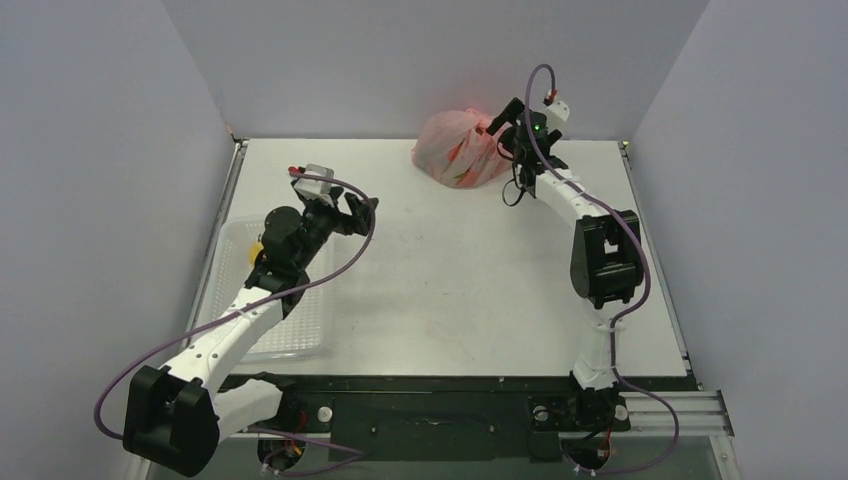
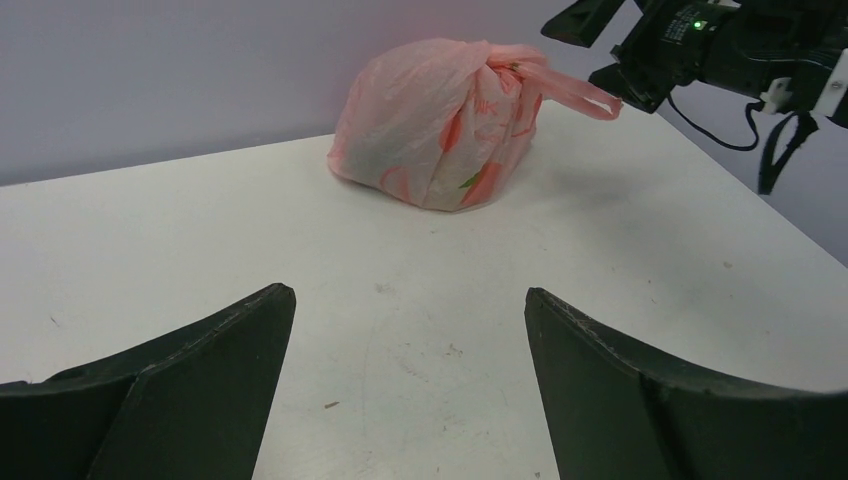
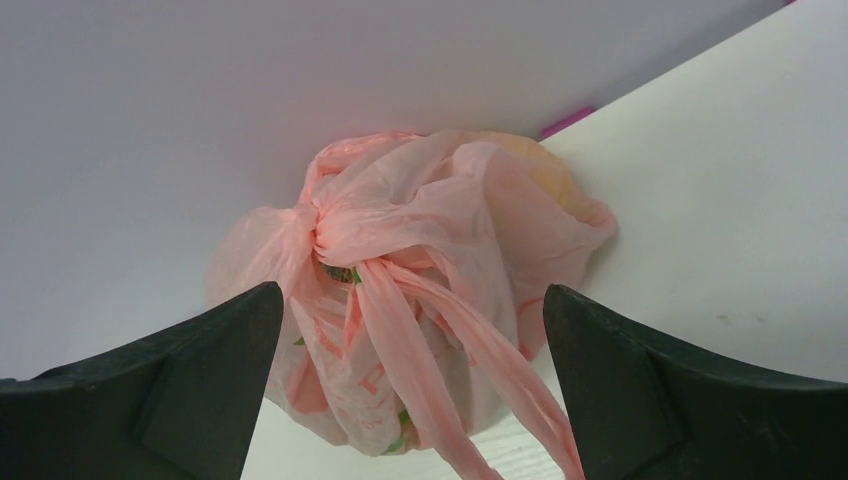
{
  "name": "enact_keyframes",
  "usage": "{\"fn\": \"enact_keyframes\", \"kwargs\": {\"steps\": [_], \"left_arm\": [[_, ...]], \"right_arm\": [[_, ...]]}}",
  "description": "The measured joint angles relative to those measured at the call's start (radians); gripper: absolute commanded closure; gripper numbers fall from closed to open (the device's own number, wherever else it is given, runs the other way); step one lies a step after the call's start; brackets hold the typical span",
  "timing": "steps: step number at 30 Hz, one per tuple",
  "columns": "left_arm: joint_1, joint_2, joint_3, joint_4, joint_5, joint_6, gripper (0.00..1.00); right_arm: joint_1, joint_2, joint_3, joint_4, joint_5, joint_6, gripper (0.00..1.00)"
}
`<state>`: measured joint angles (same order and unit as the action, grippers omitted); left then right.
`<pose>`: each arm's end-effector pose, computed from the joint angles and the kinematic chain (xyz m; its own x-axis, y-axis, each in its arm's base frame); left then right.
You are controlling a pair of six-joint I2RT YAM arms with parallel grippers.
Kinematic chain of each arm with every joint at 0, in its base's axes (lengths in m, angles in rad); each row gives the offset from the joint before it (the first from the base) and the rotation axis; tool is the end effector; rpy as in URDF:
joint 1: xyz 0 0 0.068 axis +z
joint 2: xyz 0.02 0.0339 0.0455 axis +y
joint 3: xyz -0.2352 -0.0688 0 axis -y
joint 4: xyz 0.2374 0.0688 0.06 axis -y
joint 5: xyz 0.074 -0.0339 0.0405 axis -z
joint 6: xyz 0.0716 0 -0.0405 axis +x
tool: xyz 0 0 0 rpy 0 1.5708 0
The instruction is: Take the fake fruits out of the plastic bag
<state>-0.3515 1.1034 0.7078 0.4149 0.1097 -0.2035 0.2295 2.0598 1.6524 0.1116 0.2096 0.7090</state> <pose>0.2802 -0.1111 0.2902 -0.0722 -0.1875 -0.9796 0.4395 0.8757 -0.2000 0.5000 0.1015 0.2402 -0.2341 0.5993 -0.7655 0.1630 0.8005 0.5768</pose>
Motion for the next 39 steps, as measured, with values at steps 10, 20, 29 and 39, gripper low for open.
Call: {"fn": "enact_keyframes", "kwargs": {"steps": [10,20,29,39], "left_arm": [[-0.071,0.017,0.013,-0.023,-0.001,0.05,0.16],[-0.102,0.027,0.017,-0.035,-0.019,0.081,0.17],[-0.137,0.044,0.017,-0.047,-0.027,0.105,0.18],[-0.168,0.07,0.05,-0.099,-0.017,0.106,0.2]], "right_arm": [[0.0,0.177,0.154,0.022,-0.119,0.071,0.1],[-0.001,0.265,0.237,0.021,-0.183,0.104,0.83],[-0.008,0.214,0.04,0.146,-0.296,0.13,1.0],[0.072,-0.118,-0.522,0.267,-0.399,0.131,1.0]]}}
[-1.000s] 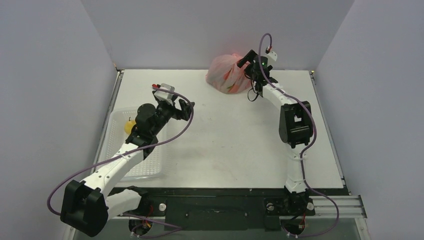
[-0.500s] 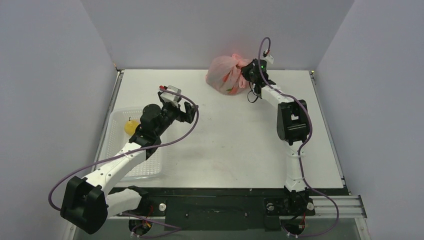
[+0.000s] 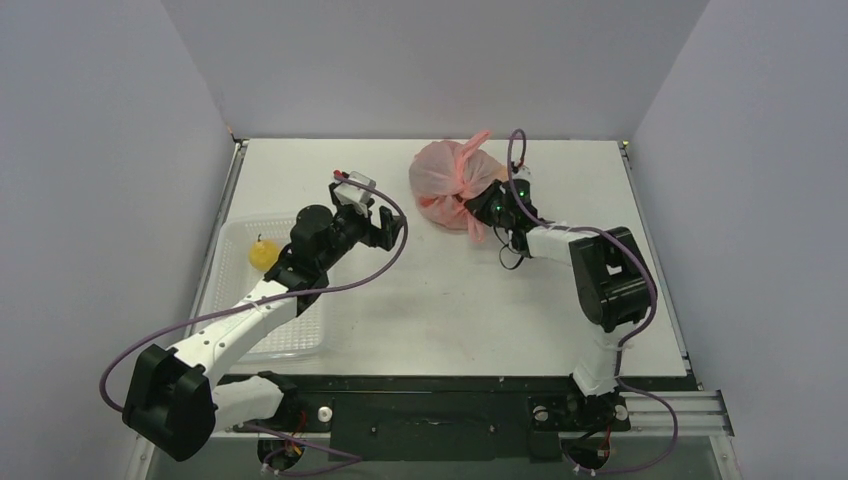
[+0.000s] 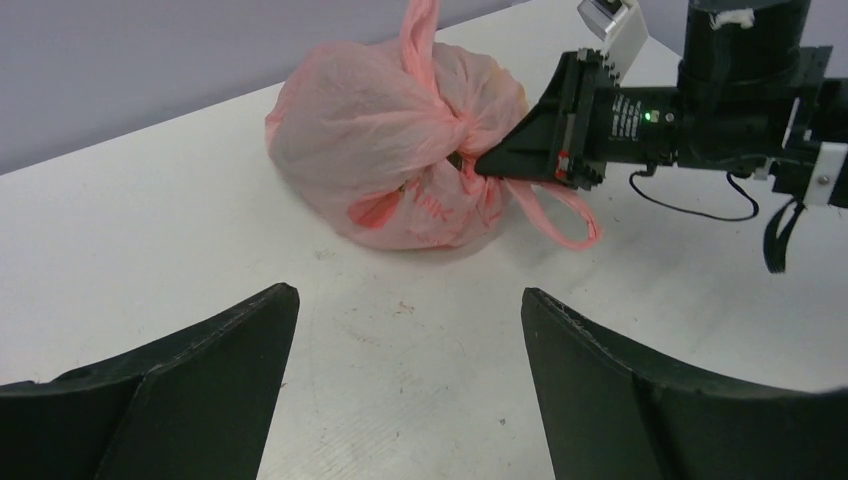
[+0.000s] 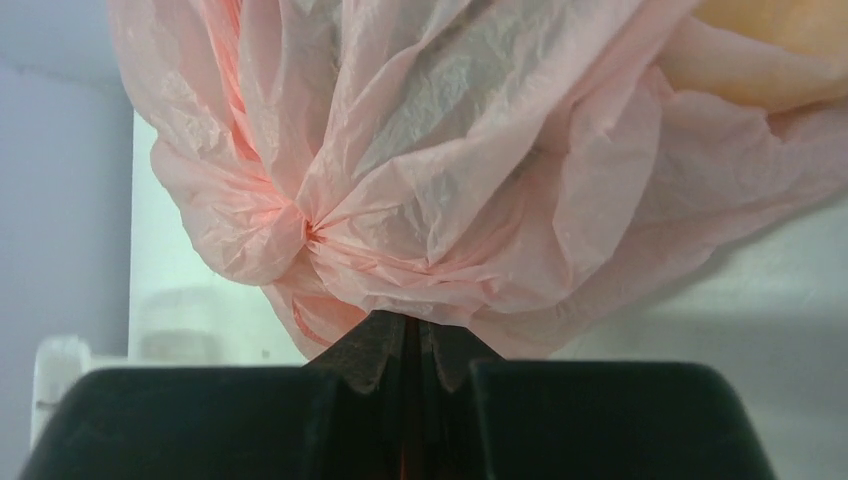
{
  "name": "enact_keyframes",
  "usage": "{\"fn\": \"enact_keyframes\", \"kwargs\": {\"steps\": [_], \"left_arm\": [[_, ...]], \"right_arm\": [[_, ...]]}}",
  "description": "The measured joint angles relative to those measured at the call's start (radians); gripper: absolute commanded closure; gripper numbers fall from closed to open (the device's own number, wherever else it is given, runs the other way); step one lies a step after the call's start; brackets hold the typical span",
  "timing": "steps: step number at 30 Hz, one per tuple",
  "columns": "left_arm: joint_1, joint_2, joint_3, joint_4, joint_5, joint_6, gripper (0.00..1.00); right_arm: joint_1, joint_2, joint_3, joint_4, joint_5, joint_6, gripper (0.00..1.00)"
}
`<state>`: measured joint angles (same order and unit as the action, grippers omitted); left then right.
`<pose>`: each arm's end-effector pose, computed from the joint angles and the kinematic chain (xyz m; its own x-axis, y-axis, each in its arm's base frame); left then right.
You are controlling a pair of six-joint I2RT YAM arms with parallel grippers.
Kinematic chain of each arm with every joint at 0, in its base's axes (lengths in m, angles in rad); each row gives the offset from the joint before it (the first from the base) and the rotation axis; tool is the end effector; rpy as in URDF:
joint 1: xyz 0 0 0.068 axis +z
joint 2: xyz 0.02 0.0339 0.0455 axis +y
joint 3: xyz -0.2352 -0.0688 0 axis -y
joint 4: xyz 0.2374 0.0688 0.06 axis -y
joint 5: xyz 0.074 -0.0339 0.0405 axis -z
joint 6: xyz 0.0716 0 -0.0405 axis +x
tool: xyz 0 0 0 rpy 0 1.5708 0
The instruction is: Take the fake fruits out of the plastic bag
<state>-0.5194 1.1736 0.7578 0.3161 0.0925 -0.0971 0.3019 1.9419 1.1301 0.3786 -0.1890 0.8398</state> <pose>0.2702 -0.1621 0.2749 -0.1417 -0.0302 -0.9895 0.5629 0.8197 -0.1056 0.4192 0.1446 0.1412 -0.6062 0.5771 -0.5472 -0.0053 0.6851 0.7284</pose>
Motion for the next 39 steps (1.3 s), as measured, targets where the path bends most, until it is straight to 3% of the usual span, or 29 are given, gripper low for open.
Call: {"fn": "enact_keyframes", "kwargs": {"steps": [8,13,21,26,30,39], "left_arm": [[-0.048,0.001,0.013,-0.034,0.003,0.014,0.2],[-0.145,-0.019,0.013,-0.08,-0.018,0.058,0.2],[-0.349,0.009,0.106,-0.288,-0.046,0.134,0.2],[-0.351,0.0,0.144,-0.369,-0.036,0.227,0.18],[-0.351,-0.031,0.084,-0.373,-0.035,0.277,0.16],[-0.351,0.035,0.069,-0.455,-0.017,0.311,0.18]], "right_arm": [[0.129,-0.238,-0.402,0.124,-0.032,0.049,1.0],[0.208,-0.407,-0.549,0.107,-0.032,0.056,1.0],[0.415,-0.695,-0.612,-0.095,-0.009,-0.014,0.95],[0.48,-0.808,-0.652,-0.177,0.027,-0.028,0.94],[0.526,-0.839,-0.705,-0.157,0.084,-0.007,0.91],[0.656,-0.895,-0.825,-0.11,0.272,0.061,0.76]]}}
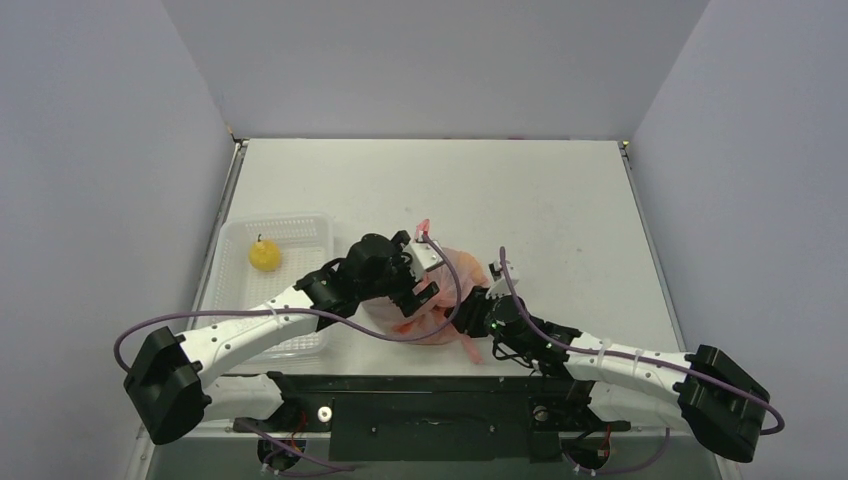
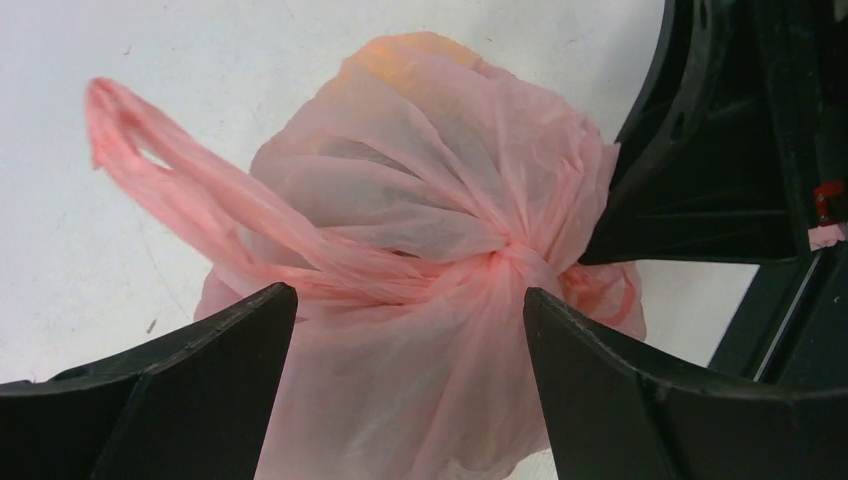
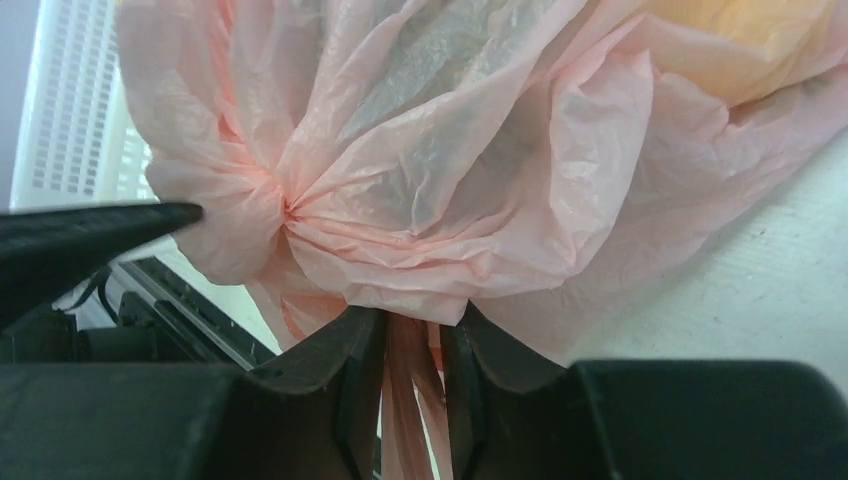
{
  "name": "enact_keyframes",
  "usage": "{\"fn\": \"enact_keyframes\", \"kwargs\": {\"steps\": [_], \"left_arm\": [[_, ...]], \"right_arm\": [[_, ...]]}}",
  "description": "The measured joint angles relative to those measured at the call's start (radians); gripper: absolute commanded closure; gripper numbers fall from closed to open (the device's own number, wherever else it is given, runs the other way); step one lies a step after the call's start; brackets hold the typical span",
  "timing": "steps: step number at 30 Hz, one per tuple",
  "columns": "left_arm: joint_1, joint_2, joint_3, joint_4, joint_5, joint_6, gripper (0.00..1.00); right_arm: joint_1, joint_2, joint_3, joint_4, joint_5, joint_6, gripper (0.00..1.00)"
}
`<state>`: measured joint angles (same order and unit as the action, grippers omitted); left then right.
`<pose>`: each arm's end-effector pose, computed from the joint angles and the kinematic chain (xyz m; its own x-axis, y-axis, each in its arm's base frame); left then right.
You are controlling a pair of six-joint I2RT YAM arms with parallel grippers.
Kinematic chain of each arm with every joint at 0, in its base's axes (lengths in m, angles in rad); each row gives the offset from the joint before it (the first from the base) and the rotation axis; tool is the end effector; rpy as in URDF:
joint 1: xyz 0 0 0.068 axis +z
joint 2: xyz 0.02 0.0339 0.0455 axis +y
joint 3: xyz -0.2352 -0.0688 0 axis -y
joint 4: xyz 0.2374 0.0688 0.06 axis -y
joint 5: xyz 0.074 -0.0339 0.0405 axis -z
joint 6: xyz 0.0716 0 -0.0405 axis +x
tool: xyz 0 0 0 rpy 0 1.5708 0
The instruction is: Take the fake fruits out of the plastic bag
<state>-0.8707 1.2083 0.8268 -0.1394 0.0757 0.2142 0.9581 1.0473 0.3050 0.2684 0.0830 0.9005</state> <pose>0.1926 -0.2370 0.2284 -0.1422 0.4978 -0.8555 0.8546 0.4978 0.1476 0.1470 0.1989 0.1346 -0.7687 0.2645 -0.5824 -0.2745 0.6861 0.6738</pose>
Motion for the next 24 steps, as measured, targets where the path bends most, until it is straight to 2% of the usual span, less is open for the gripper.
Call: {"fn": "enact_keyframes", "kwargs": {"steps": [7,11,16,21,24], "left_arm": [[-0.021,0.011,0.012,-0.052,0.004,0.028,0.18],[-0.044,0.011,0.012,-0.056,-0.024,0.039,0.29],[-0.058,0.019,0.012,-0.05,-0.072,0.052,0.34],[-0.069,0.055,0.013,-0.046,-0.103,0.055,0.49],[-0.076,0.077,0.026,-0.047,-0.115,0.056,0.67]], "right_arm": [[0.0,-0.041,0.041,-0.046,0.055,-0.022,0.66],[0.0,-0.044,0.068,-0.095,0.068,-0.033,0.62],[0.0,-0.092,0.1,-0.164,0.09,-0.055,0.54],[0.0,-0.147,0.125,-0.226,0.123,-0.082,0.49],[0.0,-0.164,0.146,-0.268,0.144,-0.106,0.46]]}}
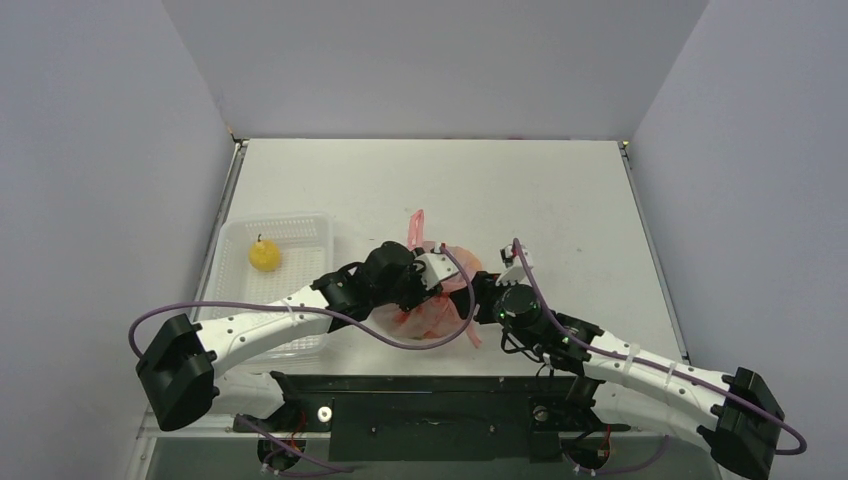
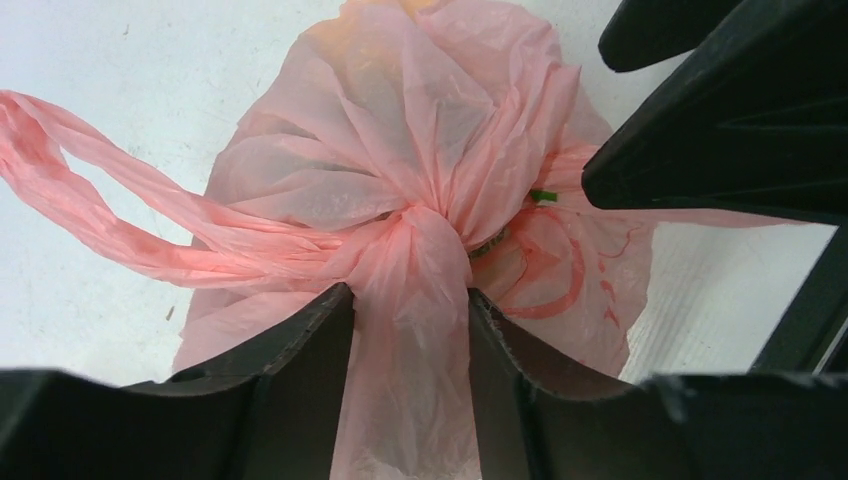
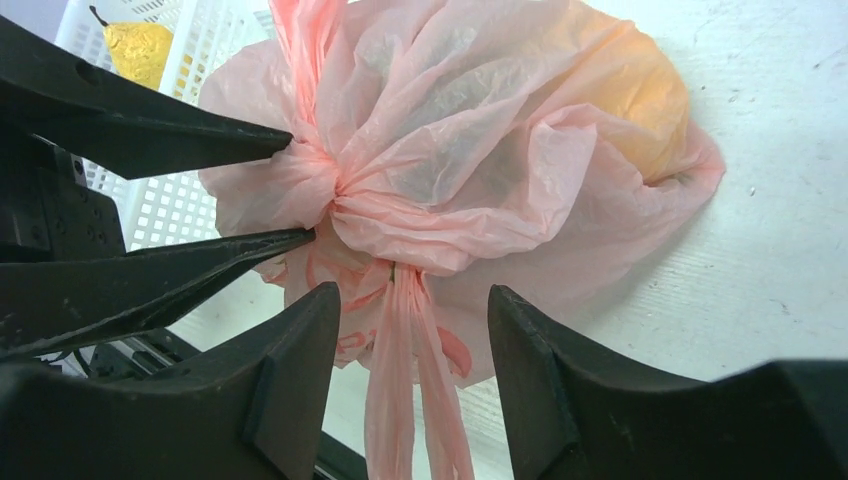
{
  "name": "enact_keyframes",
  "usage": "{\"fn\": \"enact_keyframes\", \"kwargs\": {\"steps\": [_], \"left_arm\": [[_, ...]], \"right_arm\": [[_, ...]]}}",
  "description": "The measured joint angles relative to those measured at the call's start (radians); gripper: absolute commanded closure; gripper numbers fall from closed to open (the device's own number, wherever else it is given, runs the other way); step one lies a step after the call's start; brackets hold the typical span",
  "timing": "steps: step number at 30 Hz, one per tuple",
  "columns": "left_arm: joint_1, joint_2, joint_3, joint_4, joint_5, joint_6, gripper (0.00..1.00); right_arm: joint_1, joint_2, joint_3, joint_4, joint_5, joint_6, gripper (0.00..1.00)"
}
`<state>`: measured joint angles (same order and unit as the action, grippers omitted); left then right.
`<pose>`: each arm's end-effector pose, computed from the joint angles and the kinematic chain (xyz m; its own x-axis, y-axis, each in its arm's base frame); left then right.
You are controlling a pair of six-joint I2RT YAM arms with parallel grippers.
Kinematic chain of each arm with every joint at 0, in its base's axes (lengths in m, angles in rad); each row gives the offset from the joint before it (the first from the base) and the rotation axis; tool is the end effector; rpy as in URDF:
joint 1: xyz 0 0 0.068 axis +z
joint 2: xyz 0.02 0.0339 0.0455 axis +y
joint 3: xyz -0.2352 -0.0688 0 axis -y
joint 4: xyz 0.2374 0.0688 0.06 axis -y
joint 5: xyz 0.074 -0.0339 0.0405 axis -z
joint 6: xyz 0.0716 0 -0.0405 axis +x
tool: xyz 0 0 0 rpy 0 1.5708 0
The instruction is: Take the fake fruits out of the plastic bag
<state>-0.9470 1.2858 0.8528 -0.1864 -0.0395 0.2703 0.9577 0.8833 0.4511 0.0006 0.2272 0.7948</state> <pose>0.1852 -0.2524 0.2096 -0.1153 0.6169 -0.7785 0.8540 0.4618 0.2395 0.1524 0.1887 0.1902 -0.6533 0.2799 -0.7034 -0.3039 0.7541 0.5823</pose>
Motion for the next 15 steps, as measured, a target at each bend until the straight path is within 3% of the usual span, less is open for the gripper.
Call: {"fn": "enact_keyframes", "kwargs": {"steps": [8,15], "left_arm": [[-0.002,0.008,0.008,0.007,-0.013,-0.004,0.89],[-0.002,0.008,0.008,0.048,0.015,-0.02,0.95]], "right_arm": [[-0.067,-0.002,0.04,-0.033,-0.012,-0.006,0.43],[-0.136,0.051,0.076,-0.024,-0.075,-0.005,0.42]]}}
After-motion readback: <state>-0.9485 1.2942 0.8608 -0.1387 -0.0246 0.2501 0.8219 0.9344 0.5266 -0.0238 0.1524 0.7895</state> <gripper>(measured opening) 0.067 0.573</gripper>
